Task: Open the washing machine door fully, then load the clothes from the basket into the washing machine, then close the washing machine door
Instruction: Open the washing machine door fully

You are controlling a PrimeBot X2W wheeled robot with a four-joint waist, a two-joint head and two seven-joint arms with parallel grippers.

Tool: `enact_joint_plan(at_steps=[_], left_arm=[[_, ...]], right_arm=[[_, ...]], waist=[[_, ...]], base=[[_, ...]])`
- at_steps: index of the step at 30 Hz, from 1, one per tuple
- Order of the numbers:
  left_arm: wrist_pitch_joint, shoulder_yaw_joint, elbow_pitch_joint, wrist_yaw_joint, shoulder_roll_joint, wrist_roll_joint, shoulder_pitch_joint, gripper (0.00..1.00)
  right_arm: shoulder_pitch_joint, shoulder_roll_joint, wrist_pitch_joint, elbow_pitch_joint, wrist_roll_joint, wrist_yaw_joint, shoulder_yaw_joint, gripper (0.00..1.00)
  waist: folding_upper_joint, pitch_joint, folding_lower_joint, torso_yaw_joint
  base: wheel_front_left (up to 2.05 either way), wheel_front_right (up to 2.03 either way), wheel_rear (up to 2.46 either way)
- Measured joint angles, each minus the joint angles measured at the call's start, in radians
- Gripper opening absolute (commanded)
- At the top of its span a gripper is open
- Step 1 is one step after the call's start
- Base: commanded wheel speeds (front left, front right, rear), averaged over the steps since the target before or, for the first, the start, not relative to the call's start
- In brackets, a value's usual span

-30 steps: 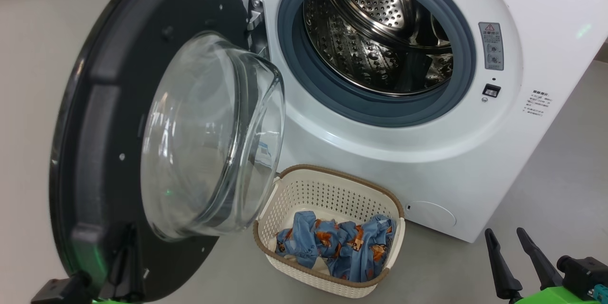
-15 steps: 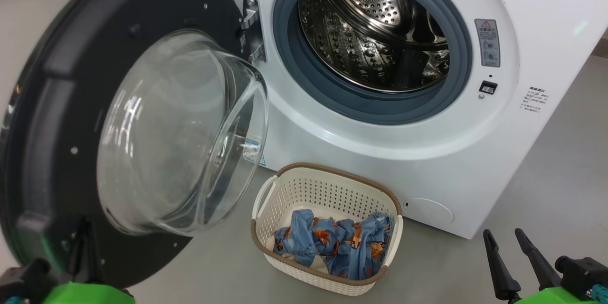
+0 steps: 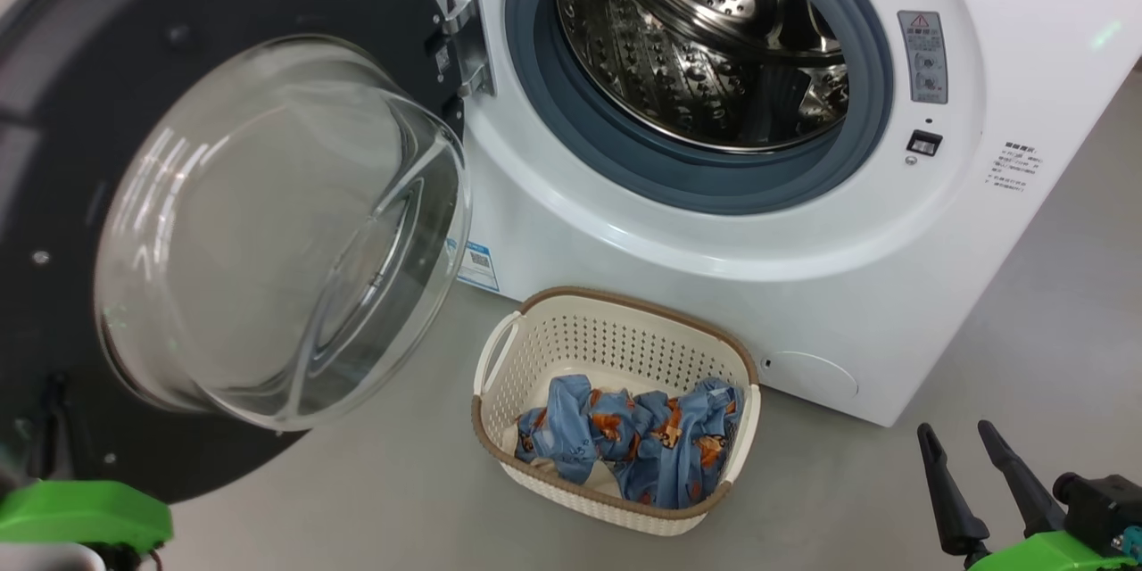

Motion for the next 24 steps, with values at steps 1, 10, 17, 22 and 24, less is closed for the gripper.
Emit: enact_joint_plan(at_steps=[1,10,17,22,24], left_arm=[[0.000,0.010,0.014,-0.001,0.001,0.006,-0.012,0.00],[-0.006,0.106,0.137,-0.044,0.012,0.049,-0.124,0.00],[-0.007,0.197,0.252,-0.080,0.030,0.097,-0.233,0.00],[-0.007,0.257,0.308,-0.100,0.038,0.137,-0.287,0.00],[-0.007,0.280,0.326,-0.106,0.042,0.152,-0.304,0.00]], right_arm=[[-0.004,-0.002,0.000,0.000,0.000,0.000,0.000,1.00],[-0.048,-0.026,0.000,-0.004,0.000,0.000,0.007,1.00],[-0.090,-0.046,0.000,-0.008,0.000,0.000,0.008,1.00],[-0.106,-0.054,0.000,-0.012,-0.001,0.000,0.009,1.00],[-0.109,-0.057,0.000,-0.012,-0.001,0.000,0.009,1.00]], waist=[[0.0000,0.005,0.0000,0.000],[0.0000,0.058,0.0000,-0.010],[0.0000,0.111,0.0000,-0.030],[0.0000,0.147,0.0000,-0.046],[0.0000,0.160,-0.0001,-0.052]], base=[[0.00,0.00,0.00],[0.00,0.00,0.00],[0.00,0.00,0.00],[0.00,0.00,0.00],[0.00,0.00,0.00]])
